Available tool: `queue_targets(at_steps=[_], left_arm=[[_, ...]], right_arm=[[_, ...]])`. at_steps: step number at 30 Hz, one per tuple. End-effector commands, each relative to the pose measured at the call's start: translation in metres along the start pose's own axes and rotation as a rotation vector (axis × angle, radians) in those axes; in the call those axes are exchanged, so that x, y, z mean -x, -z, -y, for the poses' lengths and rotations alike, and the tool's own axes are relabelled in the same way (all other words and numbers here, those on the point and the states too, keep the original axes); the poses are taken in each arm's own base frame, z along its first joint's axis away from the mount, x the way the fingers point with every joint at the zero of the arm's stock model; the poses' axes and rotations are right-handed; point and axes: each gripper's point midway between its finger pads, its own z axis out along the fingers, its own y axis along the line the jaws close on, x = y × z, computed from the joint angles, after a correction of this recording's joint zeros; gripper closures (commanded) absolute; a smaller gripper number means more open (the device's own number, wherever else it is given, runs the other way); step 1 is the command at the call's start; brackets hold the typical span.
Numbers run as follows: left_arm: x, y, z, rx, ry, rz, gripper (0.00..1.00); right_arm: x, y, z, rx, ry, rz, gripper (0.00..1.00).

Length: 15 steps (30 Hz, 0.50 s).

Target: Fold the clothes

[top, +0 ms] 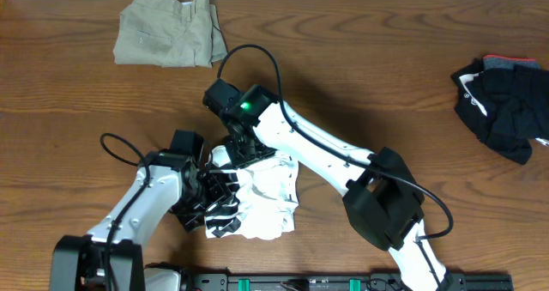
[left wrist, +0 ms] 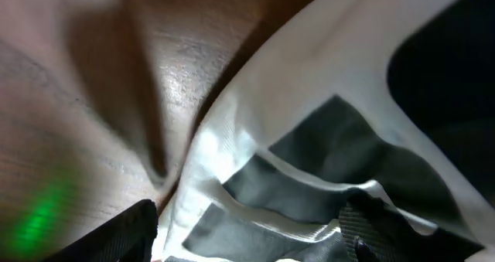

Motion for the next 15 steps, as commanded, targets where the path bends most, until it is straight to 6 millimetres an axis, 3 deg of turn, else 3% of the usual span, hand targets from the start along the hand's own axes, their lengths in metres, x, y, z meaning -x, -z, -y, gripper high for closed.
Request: queue_targets(at_steps=[1,15], left_arm=[[-0.001,-0.004,-0.003,0.019,0.011,-0.011,0.23],[-0.002,-0.004,-0.003,0.021,0.012,-0.014,0.23]], right_arm=[[-0.005,-0.013,0.004,-0.022,0.015,-0.022,0.68],[-0.006,-0.014,-0.019,0.052,0.045,-0.012,0.71]])
